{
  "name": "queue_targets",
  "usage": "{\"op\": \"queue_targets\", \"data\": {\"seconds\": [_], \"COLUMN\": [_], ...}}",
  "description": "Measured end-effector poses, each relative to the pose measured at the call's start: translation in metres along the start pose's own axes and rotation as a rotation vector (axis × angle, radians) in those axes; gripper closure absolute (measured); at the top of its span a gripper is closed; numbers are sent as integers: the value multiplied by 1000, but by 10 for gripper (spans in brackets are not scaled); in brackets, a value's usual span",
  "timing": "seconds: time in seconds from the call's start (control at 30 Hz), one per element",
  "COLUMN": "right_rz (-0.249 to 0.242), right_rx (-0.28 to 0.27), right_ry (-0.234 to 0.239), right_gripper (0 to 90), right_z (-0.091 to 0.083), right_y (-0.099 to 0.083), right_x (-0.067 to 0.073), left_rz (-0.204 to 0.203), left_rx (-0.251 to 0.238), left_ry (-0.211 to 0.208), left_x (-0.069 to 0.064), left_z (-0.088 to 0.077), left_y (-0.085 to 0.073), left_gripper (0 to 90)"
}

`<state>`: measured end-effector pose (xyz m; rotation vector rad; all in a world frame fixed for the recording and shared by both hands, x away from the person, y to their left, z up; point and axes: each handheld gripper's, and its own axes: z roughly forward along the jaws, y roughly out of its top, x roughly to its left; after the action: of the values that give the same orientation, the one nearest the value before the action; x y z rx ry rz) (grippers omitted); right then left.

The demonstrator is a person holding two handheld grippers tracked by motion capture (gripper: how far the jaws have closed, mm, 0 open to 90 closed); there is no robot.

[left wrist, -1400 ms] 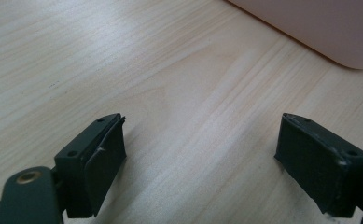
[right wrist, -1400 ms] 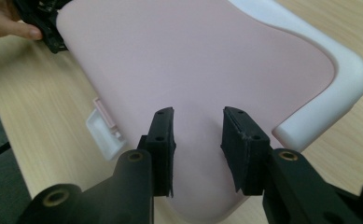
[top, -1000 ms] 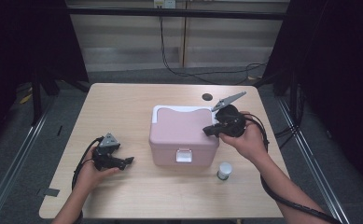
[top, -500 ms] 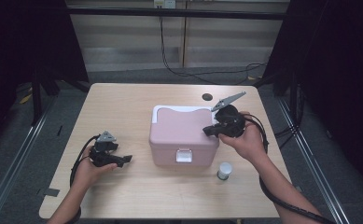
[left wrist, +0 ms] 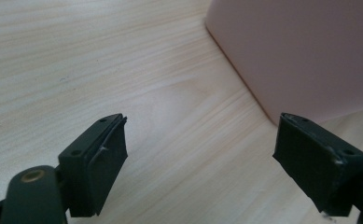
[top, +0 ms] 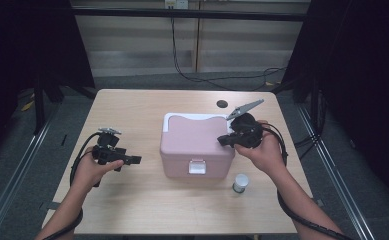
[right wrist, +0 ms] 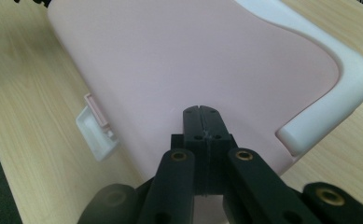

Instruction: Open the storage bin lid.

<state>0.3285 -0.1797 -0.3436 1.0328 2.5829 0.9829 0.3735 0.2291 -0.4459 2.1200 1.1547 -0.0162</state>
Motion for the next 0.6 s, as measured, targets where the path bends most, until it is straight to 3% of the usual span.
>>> {"op": "queue_targets", "data": {"seconds": [0.27,0.4,0.6], "right_rz": [-1,-22,-5], "right_rx": [7,17,25], "right_ry": [-5,-23,-19], "right_gripper": [900,900,900], "right_z": [0,0,0], "right_y": [1,2,3], "right_x": [1,4,3], "left_rz": [-60,-67,-62], "left_rx": [53,65,86], "left_ry": [-7,-7,7], "left_x": [-9,-13,-21], "left_z": [-12,-15,-17], "left_y": [22,29,39], "left_gripper": [156,162,170]}}
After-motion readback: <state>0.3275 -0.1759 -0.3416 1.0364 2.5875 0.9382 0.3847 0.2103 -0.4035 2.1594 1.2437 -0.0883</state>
